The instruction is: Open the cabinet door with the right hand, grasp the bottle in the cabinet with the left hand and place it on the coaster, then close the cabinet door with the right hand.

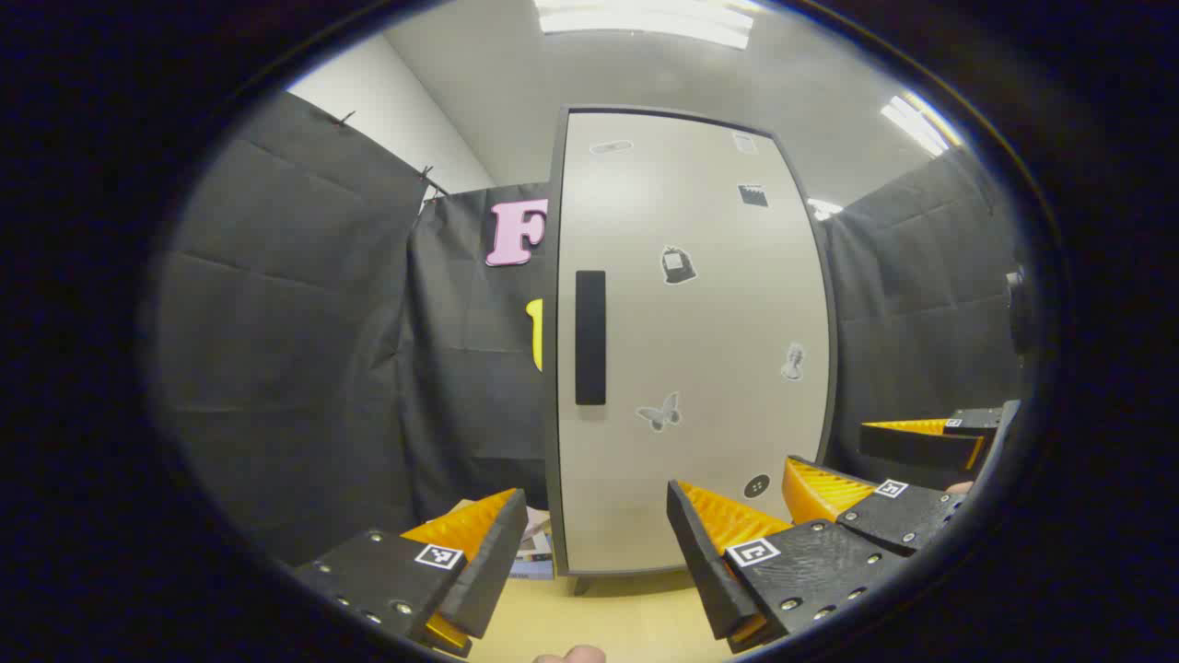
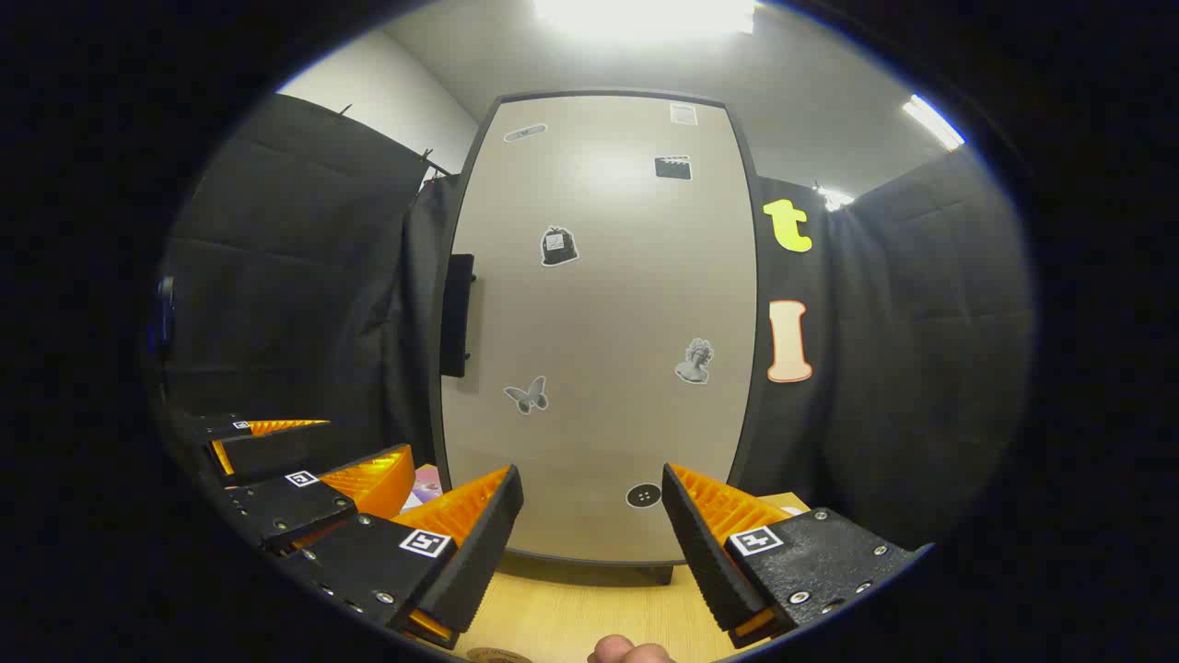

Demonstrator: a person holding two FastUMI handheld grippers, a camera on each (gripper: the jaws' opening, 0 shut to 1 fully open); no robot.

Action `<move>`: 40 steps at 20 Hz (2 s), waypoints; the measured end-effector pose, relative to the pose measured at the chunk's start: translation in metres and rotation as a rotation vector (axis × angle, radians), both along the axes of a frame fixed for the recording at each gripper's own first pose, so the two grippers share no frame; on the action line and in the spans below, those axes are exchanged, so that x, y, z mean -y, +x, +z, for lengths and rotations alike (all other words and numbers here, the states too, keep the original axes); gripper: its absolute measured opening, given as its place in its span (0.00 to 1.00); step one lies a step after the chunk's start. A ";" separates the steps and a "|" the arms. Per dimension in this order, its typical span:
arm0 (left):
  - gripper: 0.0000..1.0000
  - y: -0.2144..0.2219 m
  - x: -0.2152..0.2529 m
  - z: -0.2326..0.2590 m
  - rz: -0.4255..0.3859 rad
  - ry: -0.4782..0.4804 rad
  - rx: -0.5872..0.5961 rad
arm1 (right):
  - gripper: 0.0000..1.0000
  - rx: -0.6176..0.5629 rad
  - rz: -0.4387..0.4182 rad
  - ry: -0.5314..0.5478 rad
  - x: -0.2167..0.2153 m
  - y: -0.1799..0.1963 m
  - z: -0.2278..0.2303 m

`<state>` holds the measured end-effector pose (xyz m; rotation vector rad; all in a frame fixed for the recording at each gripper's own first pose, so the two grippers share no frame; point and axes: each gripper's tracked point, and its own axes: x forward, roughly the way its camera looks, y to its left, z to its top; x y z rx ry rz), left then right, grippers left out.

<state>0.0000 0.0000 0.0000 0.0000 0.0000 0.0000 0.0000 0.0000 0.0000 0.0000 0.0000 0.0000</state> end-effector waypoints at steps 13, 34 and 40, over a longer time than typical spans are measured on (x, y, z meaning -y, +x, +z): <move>0.92 0.022 0.005 0.011 -0.041 -0.007 0.000 | 0.95 0.007 -0.063 0.057 0.024 0.020 0.014; 0.92 0.032 0.001 0.010 -0.033 0.001 -0.022 | 0.95 0.010 -0.065 0.016 0.030 0.039 0.032; 0.88 0.014 -0.009 0.005 -0.027 0.054 -0.018 | 0.95 0.047 -0.036 0.006 0.024 0.059 0.056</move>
